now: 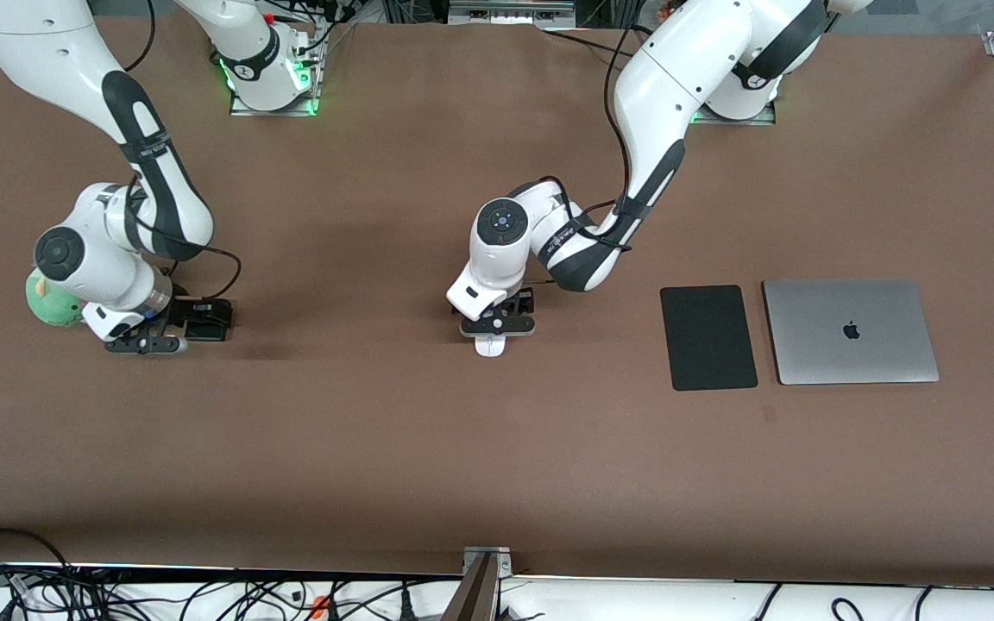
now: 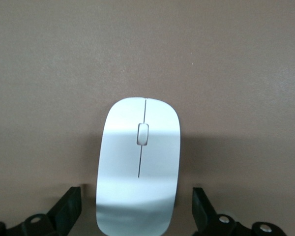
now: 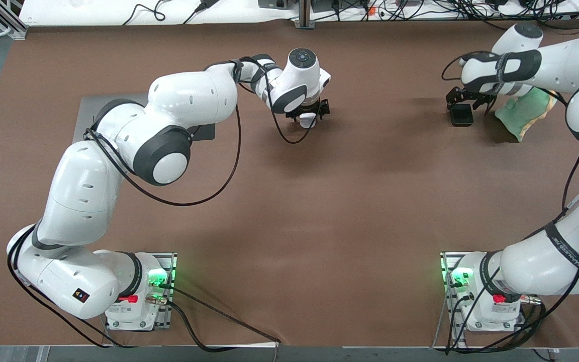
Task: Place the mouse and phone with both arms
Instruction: 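Lower the phone with the right gripper while the left gripper grips the mouse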
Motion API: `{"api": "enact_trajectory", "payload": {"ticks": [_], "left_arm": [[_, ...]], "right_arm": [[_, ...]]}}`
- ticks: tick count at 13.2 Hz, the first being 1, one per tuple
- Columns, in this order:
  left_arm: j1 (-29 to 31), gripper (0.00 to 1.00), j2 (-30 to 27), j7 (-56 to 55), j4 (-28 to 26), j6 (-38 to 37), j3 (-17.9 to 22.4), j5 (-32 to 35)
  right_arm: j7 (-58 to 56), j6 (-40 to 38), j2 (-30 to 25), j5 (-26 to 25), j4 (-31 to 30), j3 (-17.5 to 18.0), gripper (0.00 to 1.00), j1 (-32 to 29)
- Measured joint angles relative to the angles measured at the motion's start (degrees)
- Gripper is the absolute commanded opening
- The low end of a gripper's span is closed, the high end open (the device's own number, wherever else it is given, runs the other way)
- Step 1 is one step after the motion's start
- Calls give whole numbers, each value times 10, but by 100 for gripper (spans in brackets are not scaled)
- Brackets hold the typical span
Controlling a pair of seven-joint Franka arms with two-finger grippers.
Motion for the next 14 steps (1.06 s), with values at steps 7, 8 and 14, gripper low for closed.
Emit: {"api": "enact_trajectory", "payload": {"ticks": [7, 8, 14], "left_arm": [[22, 22, -1, 59, 16, 0, 10, 10], [38, 22, -4, 79, 20, 0, 10, 10], [242, 22, -83, 240, -68, -16, -57, 10]], "right_arm": [[0, -125, -89, 3, 46, -1, 100, 0], [0, -152, -119, 3, 48, -1, 100, 0], [3, -313, -268, 1, 76, -10, 100, -1]]}}
